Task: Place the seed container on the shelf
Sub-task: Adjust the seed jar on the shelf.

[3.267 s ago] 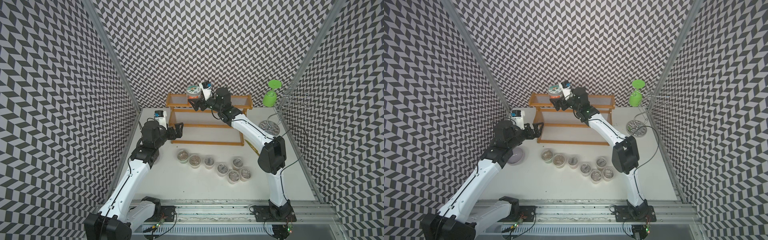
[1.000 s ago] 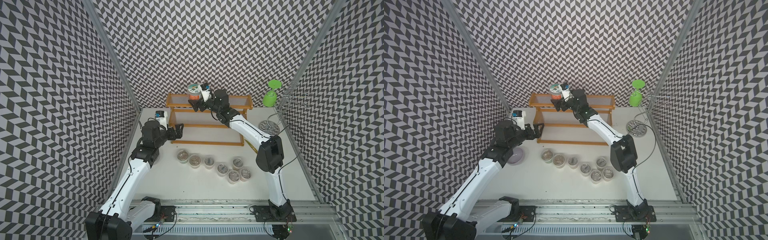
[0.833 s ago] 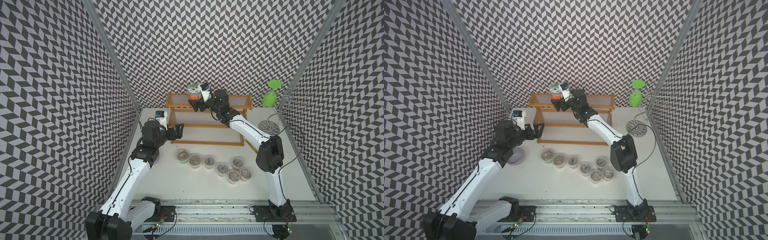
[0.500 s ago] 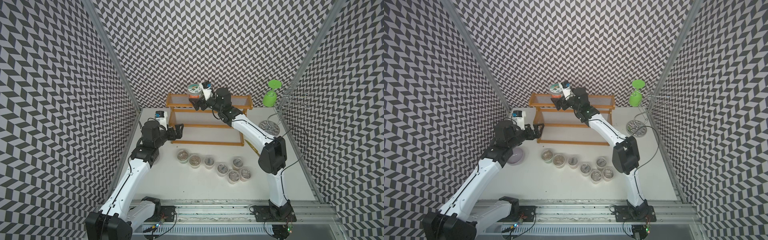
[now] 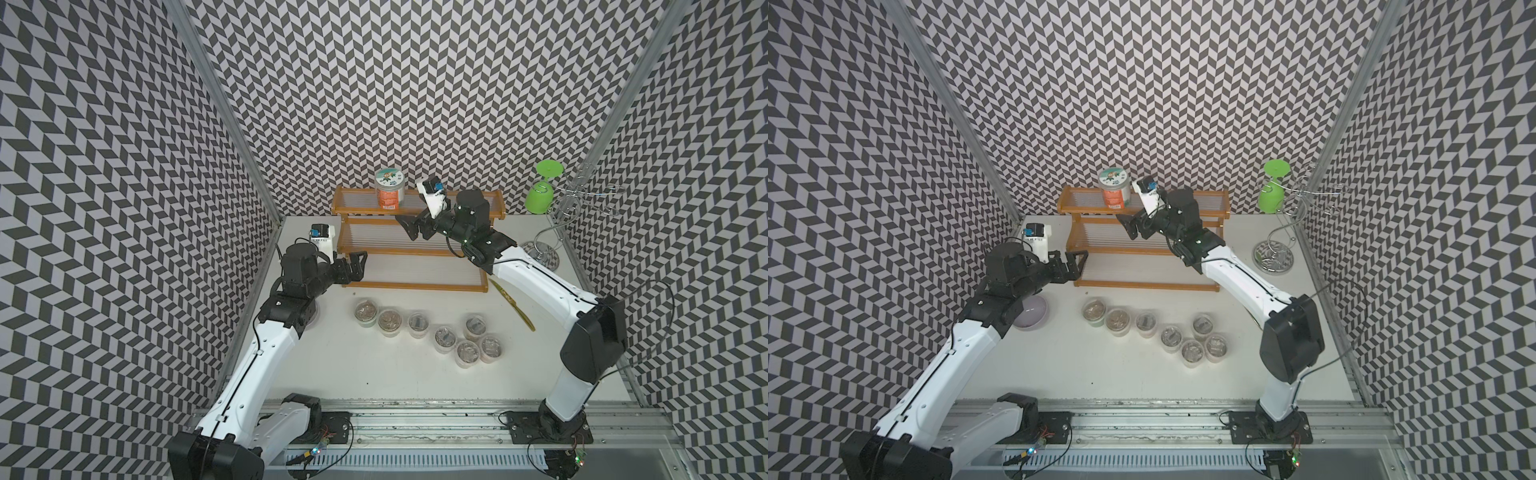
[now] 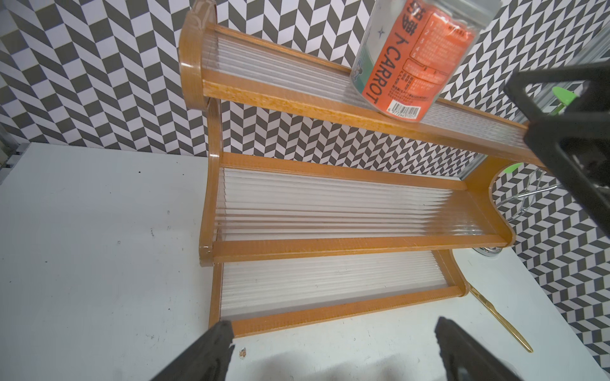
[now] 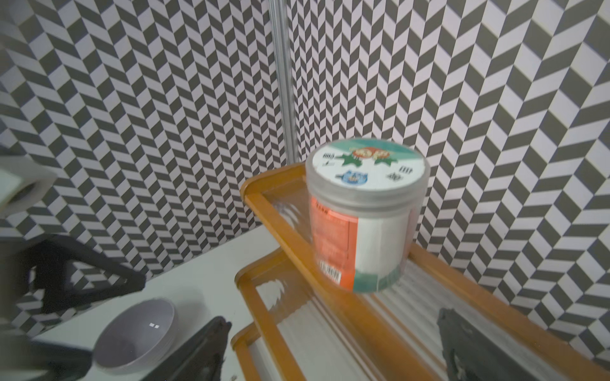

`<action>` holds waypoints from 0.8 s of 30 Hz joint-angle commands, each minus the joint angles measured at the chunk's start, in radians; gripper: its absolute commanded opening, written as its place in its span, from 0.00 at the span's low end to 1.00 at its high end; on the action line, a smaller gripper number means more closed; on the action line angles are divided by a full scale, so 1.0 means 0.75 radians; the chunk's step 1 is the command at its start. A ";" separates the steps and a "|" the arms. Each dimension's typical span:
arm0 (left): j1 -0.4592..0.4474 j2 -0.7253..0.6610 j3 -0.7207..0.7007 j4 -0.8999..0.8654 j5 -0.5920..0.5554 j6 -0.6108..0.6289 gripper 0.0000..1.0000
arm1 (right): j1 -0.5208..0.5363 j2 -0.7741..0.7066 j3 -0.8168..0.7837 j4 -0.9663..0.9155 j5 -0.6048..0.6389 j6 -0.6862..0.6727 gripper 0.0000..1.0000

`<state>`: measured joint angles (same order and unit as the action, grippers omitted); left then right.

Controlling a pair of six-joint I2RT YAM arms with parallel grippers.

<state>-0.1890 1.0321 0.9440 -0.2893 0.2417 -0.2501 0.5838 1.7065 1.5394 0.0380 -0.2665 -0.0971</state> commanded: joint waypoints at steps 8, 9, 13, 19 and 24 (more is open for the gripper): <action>0.002 -0.005 -0.089 -0.189 0.068 0.049 0.95 | 0.001 -0.566 -0.639 0.125 -0.127 0.117 0.99; -0.002 0.001 -0.096 -0.204 0.058 0.041 0.95 | 0.004 -0.597 -0.682 0.107 -0.135 0.119 1.00; -0.049 0.034 -0.113 -0.281 -0.054 0.011 0.92 | 0.008 -0.714 -0.856 0.030 -0.113 0.133 0.99; -0.132 0.073 -0.131 -0.308 -0.198 -0.040 0.94 | 0.023 -0.814 -1.027 0.027 -0.089 0.233 0.99; -0.197 0.105 -0.137 -0.296 -0.227 -0.106 0.94 | 0.075 -0.817 -1.077 -0.014 -0.003 0.259 0.99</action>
<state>-0.3115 1.1065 0.8516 -0.5022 0.1120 -0.2890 0.6231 1.1156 0.7383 0.0193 -0.3138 0.0631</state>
